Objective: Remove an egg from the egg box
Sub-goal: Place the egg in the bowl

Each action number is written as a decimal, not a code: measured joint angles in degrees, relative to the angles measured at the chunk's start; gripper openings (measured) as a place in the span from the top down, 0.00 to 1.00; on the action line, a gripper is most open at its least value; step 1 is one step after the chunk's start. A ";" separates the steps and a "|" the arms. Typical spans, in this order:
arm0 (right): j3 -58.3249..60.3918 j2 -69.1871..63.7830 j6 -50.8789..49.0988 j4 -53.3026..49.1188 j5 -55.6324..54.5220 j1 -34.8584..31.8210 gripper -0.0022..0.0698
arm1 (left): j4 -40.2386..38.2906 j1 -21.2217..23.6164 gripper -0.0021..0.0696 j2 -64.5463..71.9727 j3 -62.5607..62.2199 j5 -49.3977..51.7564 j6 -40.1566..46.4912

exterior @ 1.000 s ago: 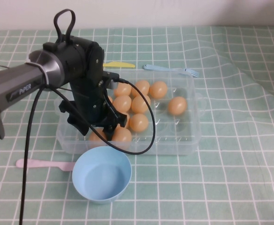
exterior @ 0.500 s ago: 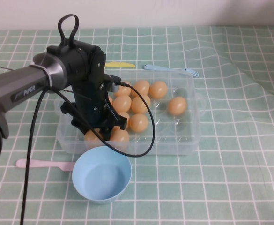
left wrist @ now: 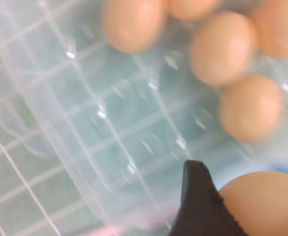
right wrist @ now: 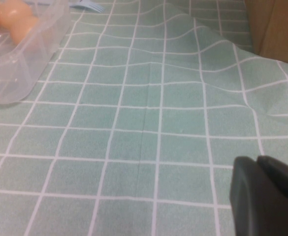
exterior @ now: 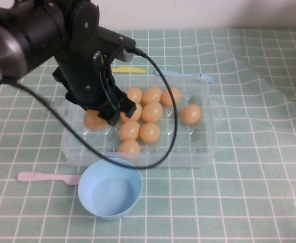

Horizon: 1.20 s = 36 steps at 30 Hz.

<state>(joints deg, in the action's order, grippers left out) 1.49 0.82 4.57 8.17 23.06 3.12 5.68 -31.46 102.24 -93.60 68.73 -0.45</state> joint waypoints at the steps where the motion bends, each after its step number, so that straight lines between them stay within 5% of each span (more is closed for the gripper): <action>1: 0.00 0.00 0.00 0.00 0.00 0.00 0.99 | 0.00 -0.75 0.49 -1.42 0.88 0.41 0.13; 14: 0.00 0.00 0.00 0.00 0.00 0.00 0.99 | -0.26 -4.69 0.49 -11.83 23.46 -7.25 5.15; 36: 0.00 0.00 0.00 0.00 0.00 0.00 0.99 | -2.41 -4.69 0.49 0.55 23.71 -13.68 5.15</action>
<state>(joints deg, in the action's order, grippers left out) 1.49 0.82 4.57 8.17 23.06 3.12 3.26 -36.15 102.79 -69.89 55.05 4.70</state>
